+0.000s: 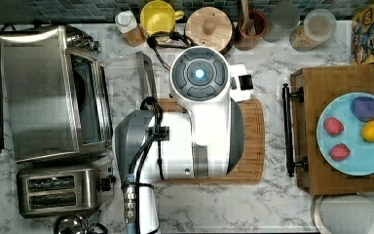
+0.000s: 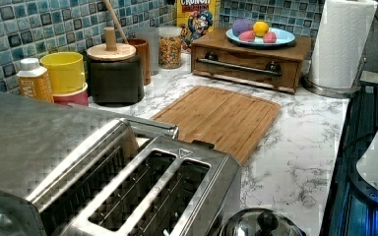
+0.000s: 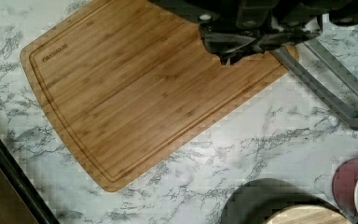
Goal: Close the oven.
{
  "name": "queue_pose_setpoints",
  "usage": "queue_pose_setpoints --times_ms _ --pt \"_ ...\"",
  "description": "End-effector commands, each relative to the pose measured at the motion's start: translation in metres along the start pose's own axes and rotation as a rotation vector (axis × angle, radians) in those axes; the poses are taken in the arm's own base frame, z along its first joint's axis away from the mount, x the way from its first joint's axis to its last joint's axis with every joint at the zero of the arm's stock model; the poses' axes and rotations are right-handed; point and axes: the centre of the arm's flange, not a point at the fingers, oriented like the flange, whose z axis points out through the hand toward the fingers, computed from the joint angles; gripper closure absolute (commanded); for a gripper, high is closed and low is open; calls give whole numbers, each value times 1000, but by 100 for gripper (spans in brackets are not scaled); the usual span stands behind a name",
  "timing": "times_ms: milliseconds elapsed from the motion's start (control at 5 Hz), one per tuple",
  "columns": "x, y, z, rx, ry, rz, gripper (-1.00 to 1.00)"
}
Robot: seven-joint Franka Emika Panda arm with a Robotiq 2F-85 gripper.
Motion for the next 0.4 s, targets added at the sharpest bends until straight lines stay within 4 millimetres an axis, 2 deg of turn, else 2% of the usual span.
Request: queue_pose_setpoints --times_ms 200,400 --pt "-1 0 -2 4 5 -2 100" --pt "13 4 13 88 -58 -158 100"
